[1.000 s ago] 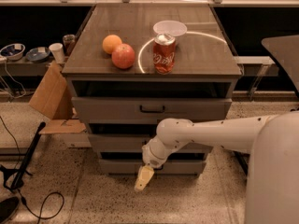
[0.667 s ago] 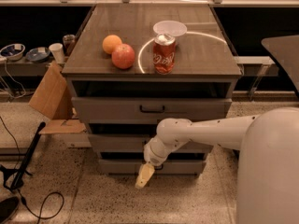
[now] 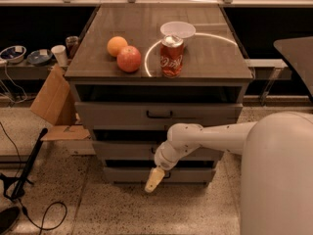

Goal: Open middle drawer

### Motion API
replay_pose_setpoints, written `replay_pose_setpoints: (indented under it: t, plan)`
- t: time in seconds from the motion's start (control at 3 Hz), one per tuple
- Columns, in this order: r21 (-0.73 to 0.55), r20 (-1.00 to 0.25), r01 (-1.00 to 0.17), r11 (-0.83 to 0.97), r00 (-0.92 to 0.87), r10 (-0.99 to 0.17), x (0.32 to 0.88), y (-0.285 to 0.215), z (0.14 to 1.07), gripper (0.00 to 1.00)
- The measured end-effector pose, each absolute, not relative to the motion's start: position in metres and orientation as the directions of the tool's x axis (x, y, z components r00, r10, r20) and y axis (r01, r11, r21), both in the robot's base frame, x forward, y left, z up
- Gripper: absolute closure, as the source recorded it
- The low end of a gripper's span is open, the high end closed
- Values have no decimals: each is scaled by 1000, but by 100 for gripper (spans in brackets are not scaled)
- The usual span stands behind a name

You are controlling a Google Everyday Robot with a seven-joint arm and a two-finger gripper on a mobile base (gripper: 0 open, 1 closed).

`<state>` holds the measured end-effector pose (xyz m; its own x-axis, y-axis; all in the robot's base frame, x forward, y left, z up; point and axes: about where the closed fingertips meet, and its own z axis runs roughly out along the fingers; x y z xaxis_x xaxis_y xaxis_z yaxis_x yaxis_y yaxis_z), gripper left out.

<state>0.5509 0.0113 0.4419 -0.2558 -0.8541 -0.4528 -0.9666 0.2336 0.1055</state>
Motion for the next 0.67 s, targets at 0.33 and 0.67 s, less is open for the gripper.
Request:
replay_pose_setpoints:
  t: [0.33, 0.67]
  plan:
    - [88, -461, -965, 245, -258, -849, 561, 9, 434, 0]
    - [56, -475, -960, 273, -266, -839, 573, 7, 427, 0]
